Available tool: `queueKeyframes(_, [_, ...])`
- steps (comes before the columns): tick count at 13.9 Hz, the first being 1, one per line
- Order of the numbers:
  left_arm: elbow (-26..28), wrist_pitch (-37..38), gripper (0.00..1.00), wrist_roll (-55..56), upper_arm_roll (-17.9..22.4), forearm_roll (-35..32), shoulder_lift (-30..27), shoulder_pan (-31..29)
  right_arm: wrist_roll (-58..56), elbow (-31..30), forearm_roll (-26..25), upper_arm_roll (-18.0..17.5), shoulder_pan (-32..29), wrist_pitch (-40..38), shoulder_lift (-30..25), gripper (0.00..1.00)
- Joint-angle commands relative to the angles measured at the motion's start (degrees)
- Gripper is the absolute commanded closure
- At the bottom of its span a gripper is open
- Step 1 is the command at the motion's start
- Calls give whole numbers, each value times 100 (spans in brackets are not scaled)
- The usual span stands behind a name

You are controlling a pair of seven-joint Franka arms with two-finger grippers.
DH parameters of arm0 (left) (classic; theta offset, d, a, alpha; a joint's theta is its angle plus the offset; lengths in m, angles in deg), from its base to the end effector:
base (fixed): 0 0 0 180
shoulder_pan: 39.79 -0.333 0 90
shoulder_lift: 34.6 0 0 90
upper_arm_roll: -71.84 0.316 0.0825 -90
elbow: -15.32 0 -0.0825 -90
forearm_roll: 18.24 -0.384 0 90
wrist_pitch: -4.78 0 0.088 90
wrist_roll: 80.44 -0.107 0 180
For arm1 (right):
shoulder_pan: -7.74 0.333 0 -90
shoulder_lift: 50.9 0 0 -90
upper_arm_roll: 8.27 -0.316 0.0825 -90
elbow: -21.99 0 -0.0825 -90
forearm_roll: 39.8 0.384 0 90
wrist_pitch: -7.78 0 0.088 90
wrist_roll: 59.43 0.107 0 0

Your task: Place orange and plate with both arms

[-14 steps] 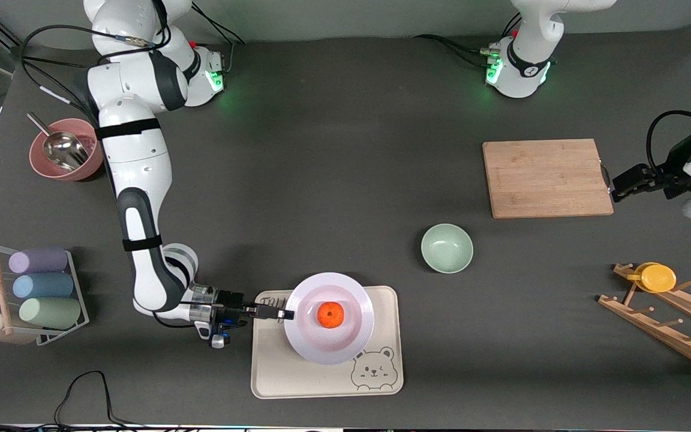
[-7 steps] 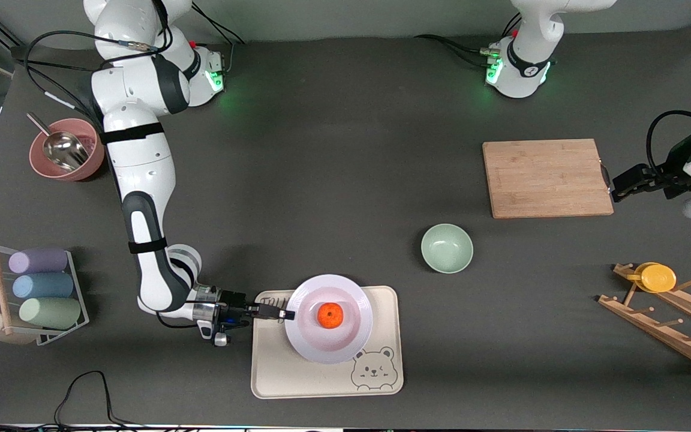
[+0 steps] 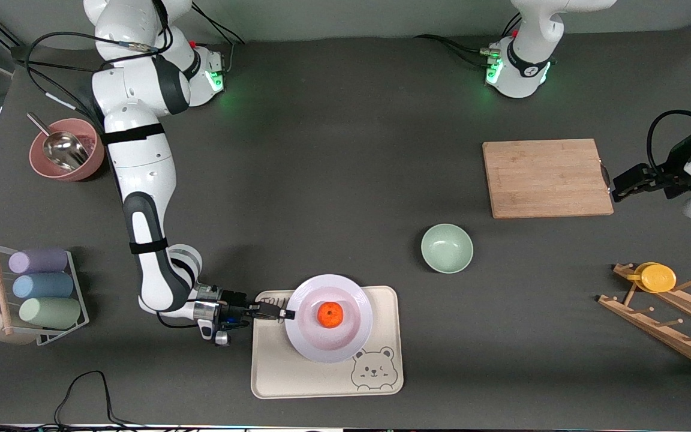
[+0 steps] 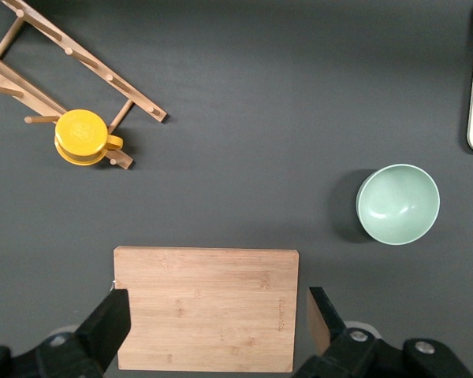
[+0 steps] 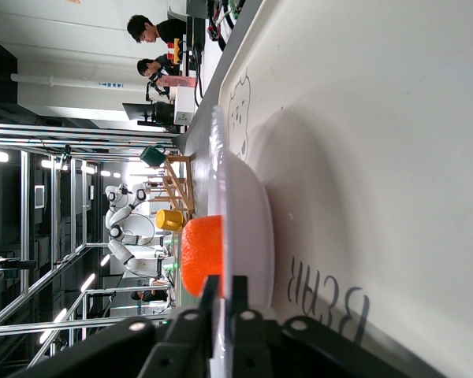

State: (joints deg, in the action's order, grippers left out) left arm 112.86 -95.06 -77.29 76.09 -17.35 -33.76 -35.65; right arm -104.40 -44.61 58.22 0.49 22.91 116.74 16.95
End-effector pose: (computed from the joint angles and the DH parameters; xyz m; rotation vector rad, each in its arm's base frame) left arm 0.5697 -0.0006 0.5687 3.1250 0.0927 0.0393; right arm 0.7244 0.1901 0.0856 -1.8376 0.0705 -0.1380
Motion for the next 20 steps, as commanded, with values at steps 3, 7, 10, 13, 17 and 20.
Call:
queueKeyframes(3, [-60, 52, 0, -7, 6, -1, -49, -99, -13, 156, -11, -50, -23, 64, 97, 36])
queueKeyframes(7, [-51, 201, 0, 10, -81, -19, -101, -28, -4, 165, -20, -42, -14, 90, 71, 20])
queueKeyframes(10, [-60, 237, 0, 19, -196, -72, -119, -46, 127, 200, -46, -15, -5, 90, 36, 18])
queueKeyframes(13, [-60, 228, 0, 19, -196, -72, -110, -46, 488, 279, -650, 11, -23, 108, -78, 11])
queueKeyframes(17, [-60, 193, 0, 19, -196, -72, -102, -46, 1137, 490, -1862, 98, -67, 108, -359, 8])
queueKeyframes(20, [-51, 193, 0, 19, -196, -72, -102, -46, 1279, 446, -3195, 239, -84, 73, -841, 0])
